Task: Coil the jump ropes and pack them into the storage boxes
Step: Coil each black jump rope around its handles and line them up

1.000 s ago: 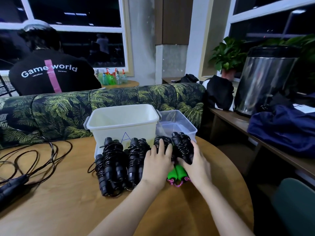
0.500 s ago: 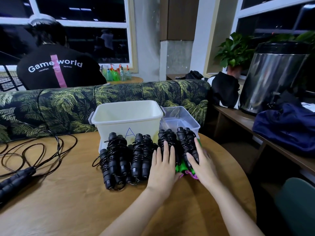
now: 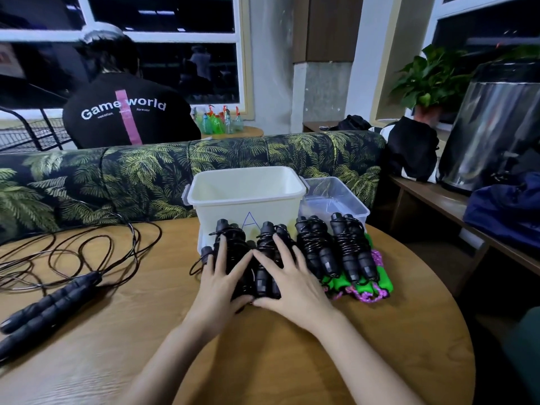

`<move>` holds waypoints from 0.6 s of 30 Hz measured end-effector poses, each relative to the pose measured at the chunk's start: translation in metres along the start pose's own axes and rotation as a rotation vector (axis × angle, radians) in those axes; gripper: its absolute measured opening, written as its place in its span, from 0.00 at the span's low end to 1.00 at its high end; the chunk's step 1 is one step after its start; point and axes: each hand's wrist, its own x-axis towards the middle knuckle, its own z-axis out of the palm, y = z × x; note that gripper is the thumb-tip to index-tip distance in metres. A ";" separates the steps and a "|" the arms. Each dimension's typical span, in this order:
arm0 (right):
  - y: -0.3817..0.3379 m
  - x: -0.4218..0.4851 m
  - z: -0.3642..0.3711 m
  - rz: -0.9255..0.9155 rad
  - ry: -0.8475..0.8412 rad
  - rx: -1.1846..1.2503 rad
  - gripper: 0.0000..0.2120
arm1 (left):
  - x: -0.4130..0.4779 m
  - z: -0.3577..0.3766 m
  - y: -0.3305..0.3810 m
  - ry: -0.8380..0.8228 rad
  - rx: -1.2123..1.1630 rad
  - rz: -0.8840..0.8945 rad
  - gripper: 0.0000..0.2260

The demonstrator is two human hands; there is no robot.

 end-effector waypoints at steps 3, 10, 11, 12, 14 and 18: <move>0.003 0.007 0.011 -0.013 0.037 0.115 0.40 | -0.003 0.004 -0.007 0.040 -0.095 0.056 0.34; 0.006 0.007 0.001 -0.080 0.167 0.228 0.37 | 0.007 0.009 0.000 0.241 -0.224 0.072 0.24; 0.008 0.010 -0.006 -0.082 0.166 0.205 0.37 | 0.012 0.008 0.002 0.255 -0.242 0.078 0.23; 0.010 0.012 -0.014 -0.081 0.161 0.187 0.37 | 0.016 0.009 0.005 0.272 -0.256 0.089 0.23; 0.017 0.016 -0.026 -0.073 0.127 0.139 0.38 | 0.022 0.011 0.011 0.307 -0.273 0.114 0.23; 0.030 0.019 -0.026 -0.061 0.015 -0.189 0.46 | 0.019 0.028 0.018 0.243 -0.124 0.104 0.28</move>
